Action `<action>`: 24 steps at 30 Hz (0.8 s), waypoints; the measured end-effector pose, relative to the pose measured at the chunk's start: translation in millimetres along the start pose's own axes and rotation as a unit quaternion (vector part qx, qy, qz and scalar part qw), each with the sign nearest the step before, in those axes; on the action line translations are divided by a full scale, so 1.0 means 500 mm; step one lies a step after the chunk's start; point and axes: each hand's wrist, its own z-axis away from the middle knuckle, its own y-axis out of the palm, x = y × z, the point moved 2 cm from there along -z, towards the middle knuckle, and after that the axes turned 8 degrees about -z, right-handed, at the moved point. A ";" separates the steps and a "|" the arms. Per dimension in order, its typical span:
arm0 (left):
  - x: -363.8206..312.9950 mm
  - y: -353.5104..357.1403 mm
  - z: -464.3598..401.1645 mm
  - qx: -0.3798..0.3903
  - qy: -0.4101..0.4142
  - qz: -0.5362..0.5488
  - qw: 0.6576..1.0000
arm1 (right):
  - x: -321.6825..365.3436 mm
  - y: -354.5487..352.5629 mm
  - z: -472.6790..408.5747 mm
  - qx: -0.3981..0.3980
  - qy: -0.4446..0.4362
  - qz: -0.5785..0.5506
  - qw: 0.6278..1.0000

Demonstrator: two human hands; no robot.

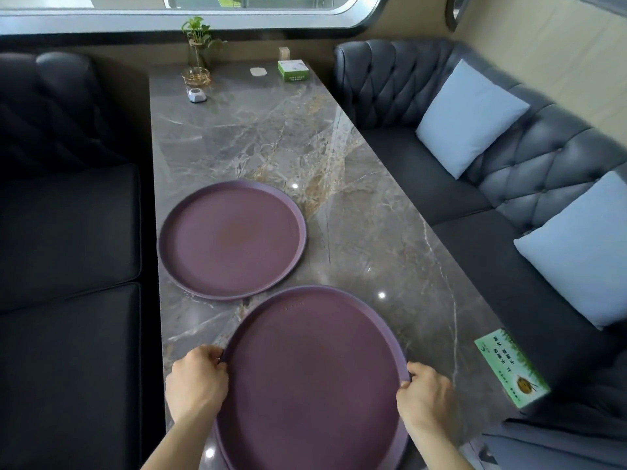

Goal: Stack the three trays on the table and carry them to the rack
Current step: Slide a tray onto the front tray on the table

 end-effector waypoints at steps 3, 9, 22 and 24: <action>-0.001 0.001 -0.001 0.002 -0.003 -0.004 1.000 | 0.003 -0.002 -0.003 0.005 0.004 0.001 1.000; 0.000 0.003 -0.004 -0.003 0.001 -0.007 1.000 | 0.003 -0.001 -0.006 0.014 0.005 0.006 1.000; 0.002 0.010 -0.004 -0.033 0.090 -0.097 0.991 | 0.003 -0.003 -0.014 0.018 0.011 0.001 1.000; 0.001 0.009 -0.004 -0.023 0.092 -0.109 0.989 | 0.001 -0.003 -0.019 0.030 0.010 0.003 0.999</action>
